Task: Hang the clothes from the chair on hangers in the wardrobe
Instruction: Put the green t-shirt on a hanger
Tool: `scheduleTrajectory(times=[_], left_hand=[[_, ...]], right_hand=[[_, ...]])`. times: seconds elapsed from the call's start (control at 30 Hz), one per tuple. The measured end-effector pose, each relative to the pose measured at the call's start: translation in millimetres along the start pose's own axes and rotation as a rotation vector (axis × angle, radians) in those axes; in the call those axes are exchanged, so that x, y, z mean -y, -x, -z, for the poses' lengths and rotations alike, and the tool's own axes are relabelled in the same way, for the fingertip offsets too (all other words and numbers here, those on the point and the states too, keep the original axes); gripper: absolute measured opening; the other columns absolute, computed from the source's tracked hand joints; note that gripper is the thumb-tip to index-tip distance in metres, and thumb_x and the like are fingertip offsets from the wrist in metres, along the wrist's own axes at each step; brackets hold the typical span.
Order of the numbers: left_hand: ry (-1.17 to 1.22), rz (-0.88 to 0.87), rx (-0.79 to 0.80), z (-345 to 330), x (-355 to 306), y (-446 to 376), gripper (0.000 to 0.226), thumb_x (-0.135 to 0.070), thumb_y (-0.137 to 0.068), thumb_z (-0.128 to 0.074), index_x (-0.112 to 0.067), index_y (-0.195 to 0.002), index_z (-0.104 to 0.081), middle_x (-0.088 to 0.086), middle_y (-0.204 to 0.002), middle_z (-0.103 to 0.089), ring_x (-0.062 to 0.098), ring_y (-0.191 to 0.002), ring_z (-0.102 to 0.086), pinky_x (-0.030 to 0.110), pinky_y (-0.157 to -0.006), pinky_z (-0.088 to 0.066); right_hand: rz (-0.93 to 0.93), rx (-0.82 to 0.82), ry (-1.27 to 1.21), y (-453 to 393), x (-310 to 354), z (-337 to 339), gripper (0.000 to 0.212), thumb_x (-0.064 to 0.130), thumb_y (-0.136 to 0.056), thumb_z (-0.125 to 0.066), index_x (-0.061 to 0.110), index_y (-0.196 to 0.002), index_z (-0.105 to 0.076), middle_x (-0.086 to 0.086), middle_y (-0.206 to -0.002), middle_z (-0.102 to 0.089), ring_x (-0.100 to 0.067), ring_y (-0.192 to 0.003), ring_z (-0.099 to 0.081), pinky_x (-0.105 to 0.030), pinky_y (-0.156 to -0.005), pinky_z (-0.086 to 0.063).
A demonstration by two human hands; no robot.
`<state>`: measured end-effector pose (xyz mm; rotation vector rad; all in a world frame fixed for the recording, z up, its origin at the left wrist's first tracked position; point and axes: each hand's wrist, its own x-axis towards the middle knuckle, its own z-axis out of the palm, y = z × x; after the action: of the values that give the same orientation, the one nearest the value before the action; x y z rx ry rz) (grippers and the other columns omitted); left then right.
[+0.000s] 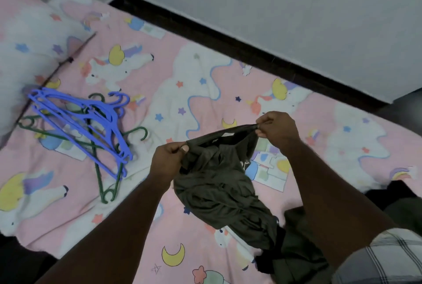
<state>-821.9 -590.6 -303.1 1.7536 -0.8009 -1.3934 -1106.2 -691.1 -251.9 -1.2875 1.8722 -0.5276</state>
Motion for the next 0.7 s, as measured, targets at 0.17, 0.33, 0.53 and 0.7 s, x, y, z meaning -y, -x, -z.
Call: scheduleTrajectory(times=[0.17,0.33,0.53,0.7], left_hand=[[0.023,-0.128,0.009,13.8,-86.9,27.4,0.025,-0.007,-0.093,-0.067,-0.022,-0.075,-0.076,-0.003,-0.072,-0.074,0.021,-0.075,-0.063,0.053,-0.086,-0.056],[-0.011,-0.339,0.040,19.9,-183.1,76.1,0.019,-0.004,-0.093,-0.066,-0.017,-0.081,-0.073,0.004,-0.079,-0.071,0.018,-0.072,-0.061,0.041,-0.081,-0.055],[-0.015,-0.525,0.101,28.1,-264.7,128.5,0.017,-0.002,-0.095,-0.062,-0.013,-0.087,-0.073,0.000,-0.075,-0.070,0.017,-0.071,-0.060,0.037,-0.075,-0.052],[-0.009,-0.637,0.031,31.8,-322.4,184.4,0.012,-0.009,-0.096,-0.064,-0.013,-0.090,-0.073,0.005,-0.078,-0.070,0.021,-0.072,-0.061,0.043,-0.074,-0.056]], right_hand=[[0.128,-0.058,0.160,63.7,53.5,68.3,0.020,0.004,-0.079,-0.069,0.014,-0.093,-0.079,0.002,-0.084,-0.076,-0.016,-0.077,-0.072,-0.032,-0.086,-0.057],[0.281,-0.150,0.359,127.5,95.3,122.8,0.026,0.003,-0.076,-0.075,0.013,-0.101,-0.079,-0.002,-0.098,-0.076,-0.018,-0.093,-0.069,-0.019,-0.078,-0.044],[0.401,-0.386,0.295,195.7,149.8,196.8,0.024,0.004,-0.081,-0.062,0.018,-0.094,-0.077,-0.001,-0.094,-0.074,-0.018,-0.089,-0.067,-0.018,-0.078,-0.043],[0.551,-0.468,0.183,259.6,185.3,255.4,0.024,0.004,-0.080,-0.063,0.022,-0.092,-0.074,0.013,-0.078,-0.066,-0.008,-0.078,-0.062,-0.021,-0.080,-0.050]])
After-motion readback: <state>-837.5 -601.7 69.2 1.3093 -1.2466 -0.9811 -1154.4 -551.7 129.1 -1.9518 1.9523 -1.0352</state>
